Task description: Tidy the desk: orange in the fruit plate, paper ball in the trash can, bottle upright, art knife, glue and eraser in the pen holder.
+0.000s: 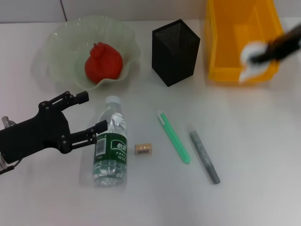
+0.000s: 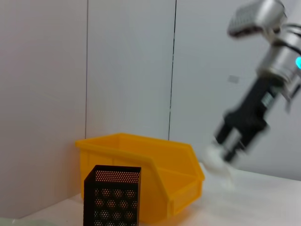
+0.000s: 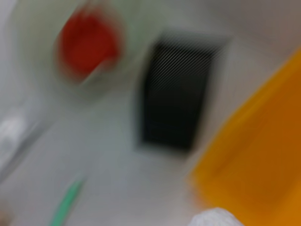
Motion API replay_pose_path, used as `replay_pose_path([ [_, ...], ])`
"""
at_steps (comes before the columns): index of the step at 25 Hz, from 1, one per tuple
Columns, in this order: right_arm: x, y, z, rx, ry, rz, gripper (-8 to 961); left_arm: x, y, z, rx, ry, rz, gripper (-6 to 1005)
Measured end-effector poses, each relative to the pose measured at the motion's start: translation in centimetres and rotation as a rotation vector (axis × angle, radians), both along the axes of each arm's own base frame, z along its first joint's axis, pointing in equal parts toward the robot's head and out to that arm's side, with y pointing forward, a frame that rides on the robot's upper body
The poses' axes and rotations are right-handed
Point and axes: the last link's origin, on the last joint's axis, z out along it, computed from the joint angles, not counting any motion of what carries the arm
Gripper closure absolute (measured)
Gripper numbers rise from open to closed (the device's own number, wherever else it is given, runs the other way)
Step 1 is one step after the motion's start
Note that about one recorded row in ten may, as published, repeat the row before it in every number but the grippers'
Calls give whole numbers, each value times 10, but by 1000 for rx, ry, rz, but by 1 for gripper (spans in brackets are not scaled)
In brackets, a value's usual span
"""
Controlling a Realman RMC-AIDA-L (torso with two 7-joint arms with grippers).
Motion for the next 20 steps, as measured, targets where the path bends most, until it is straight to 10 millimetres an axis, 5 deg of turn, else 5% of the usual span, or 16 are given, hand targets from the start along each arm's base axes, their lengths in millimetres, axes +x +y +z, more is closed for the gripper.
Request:
replay_pose_path([
  [1, 0, 13, 21, 93, 18, 21, 451, 0, 1, 0, 0, 2, -1, 136],
  [6, 10, 43, 35, 212, 25, 49, 413, 1, 1, -1, 5, 0, 1, 136],
  [13, 33, 80, 7, 275, 29, 81, 359, 5, 5, -1, 13, -25, -4, 137],
  [20, 23, 77, 9, 327, 113, 115, 270, 8, 8, 0, 5, -33, -4, 138],
])
